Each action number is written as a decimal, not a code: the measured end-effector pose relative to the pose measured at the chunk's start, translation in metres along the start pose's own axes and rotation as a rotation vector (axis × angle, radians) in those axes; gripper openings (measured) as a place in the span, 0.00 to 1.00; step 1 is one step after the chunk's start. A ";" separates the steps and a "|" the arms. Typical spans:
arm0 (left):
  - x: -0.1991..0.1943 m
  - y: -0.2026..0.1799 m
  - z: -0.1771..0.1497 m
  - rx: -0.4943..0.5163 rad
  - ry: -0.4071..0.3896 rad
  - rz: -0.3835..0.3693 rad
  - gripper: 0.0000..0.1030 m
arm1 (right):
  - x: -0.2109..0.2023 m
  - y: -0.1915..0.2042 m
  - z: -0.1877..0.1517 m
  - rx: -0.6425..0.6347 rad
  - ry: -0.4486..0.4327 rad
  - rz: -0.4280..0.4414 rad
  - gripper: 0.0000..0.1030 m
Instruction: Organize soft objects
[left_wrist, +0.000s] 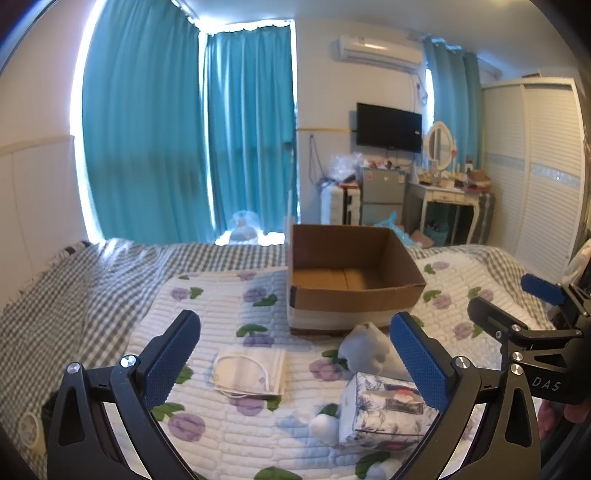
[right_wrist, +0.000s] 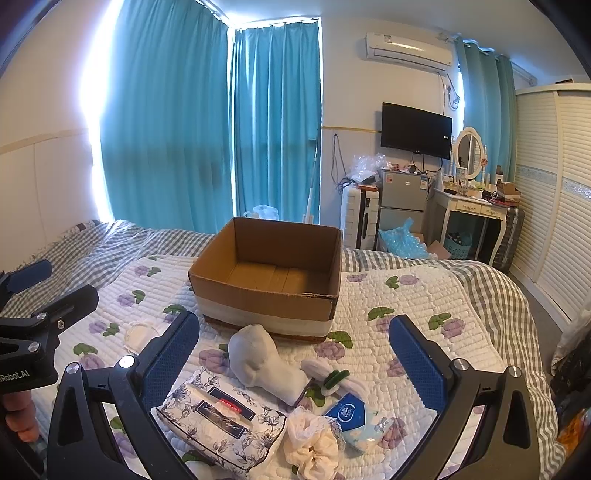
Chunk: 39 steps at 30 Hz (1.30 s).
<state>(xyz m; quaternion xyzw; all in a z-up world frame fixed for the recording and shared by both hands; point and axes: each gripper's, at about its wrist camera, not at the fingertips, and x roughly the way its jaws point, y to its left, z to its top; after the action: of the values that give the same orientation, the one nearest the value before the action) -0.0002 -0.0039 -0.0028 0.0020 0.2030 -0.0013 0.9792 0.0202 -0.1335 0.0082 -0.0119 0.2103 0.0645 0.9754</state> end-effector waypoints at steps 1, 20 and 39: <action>0.000 0.000 0.000 -0.001 0.000 0.000 1.00 | 0.000 0.000 0.000 0.000 0.000 0.001 1.00; 0.000 0.001 -0.003 0.003 0.001 0.003 1.00 | 0.002 0.004 0.001 -0.006 0.013 0.010 1.00; 0.000 0.001 -0.002 0.003 0.003 0.002 1.00 | 0.002 0.005 0.001 -0.008 0.014 0.013 1.00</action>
<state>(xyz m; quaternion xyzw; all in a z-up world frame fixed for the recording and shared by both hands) -0.0009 -0.0029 -0.0051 0.0038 0.2042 -0.0006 0.9789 0.0219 -0.1283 0.0080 -0.0151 0.2170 0.0716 0.9734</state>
